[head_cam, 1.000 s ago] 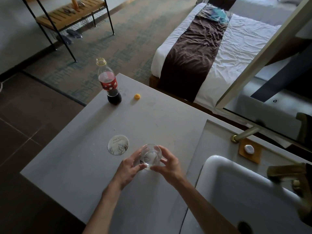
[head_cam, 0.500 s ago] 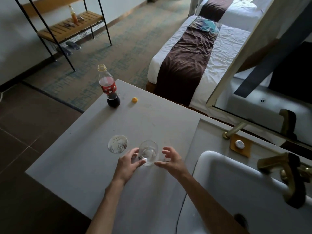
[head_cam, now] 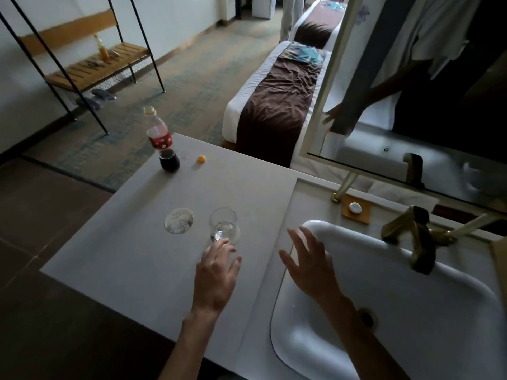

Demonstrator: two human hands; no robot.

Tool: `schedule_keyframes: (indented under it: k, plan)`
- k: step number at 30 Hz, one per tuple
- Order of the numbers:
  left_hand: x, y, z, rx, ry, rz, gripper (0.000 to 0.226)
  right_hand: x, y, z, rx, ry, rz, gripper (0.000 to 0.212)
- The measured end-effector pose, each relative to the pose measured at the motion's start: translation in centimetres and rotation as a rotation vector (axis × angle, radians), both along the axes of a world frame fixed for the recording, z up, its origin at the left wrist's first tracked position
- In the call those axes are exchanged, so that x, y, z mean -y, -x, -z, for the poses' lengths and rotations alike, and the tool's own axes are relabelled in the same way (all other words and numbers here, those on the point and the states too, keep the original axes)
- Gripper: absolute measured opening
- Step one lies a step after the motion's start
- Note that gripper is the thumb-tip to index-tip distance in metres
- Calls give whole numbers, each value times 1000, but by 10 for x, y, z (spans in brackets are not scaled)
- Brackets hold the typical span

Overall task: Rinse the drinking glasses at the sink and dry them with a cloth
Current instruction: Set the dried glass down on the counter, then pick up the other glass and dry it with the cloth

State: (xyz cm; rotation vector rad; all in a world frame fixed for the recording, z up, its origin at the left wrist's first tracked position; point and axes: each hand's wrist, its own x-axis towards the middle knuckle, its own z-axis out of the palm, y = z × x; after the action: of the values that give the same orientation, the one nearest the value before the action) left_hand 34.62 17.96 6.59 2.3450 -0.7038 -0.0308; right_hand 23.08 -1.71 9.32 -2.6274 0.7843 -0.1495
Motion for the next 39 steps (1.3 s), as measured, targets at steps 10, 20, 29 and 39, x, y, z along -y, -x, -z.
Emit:
schedule_keyframes:
  k: [10,20,29,39]
  plan:
    - [4,89,37,85,-301,212,57,2,130,46,-222,43,46,69]
    - [44,163,49,63,-365,358,56,17,235,59,-254,31,237,62]
    - [85,233,52,14,-382,404,60,48,317,61,-186,71,312,63]
    - [138,302,46,44,-422,448,47,85,390,59,-134,114,447,58]
